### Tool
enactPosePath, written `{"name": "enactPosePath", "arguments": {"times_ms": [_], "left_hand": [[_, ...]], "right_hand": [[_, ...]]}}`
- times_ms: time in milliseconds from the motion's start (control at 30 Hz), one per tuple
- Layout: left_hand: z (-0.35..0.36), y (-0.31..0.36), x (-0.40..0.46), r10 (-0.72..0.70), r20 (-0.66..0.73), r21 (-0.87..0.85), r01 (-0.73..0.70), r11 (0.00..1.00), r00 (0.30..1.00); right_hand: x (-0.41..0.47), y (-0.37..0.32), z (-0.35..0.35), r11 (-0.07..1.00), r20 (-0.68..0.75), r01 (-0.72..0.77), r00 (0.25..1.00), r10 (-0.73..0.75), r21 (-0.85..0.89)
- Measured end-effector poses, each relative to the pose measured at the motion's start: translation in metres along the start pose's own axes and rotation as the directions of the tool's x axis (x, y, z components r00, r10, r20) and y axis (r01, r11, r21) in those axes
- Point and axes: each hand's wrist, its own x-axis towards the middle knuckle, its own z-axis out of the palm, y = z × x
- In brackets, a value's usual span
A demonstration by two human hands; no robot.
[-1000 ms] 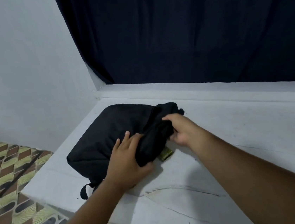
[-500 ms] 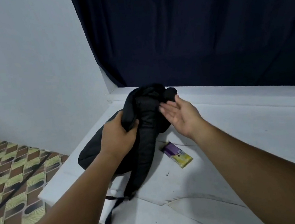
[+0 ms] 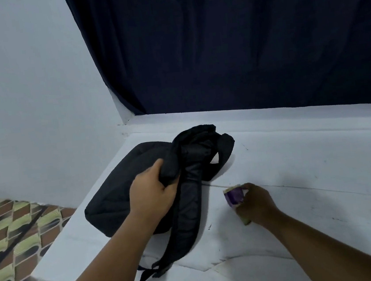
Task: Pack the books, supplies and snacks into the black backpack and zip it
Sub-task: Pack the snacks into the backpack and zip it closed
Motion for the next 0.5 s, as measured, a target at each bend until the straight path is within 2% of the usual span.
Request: {"name": "enactPosePath", "arguments": {"times_ms": [133,267,400,500], "left_hand": [[0.032,0.012,-0.022,0.064,0.012,0.096,-0.065,0.993,0.998],[0.052,0.026,-0.031,0.097,0.191,0.215,-0.138,0.967,0.977],[0.059,0.042,-0.029,0.019,0.432,0.302,-0.165,0.939,0.902],[0.059,0.049,-0.026,-0.123,0.592,0.358,-0.122,0.926,0.797]], "right_hand": [[0.000,0.024,-0.033,0.960,-0.028,-0.081,0.995,0.091,0.268],[0.006,0.037,-0.060,0.843,-0.150,-0.097,0.967,0.205,0.529],[0.010,0.038,-0.089,0.781,-0.344,0.026,0.906,0.245,0.624],[0.009,0.033,-0.102,0.737,-0.331,0.073,0.920,0.210,0.672]]}}
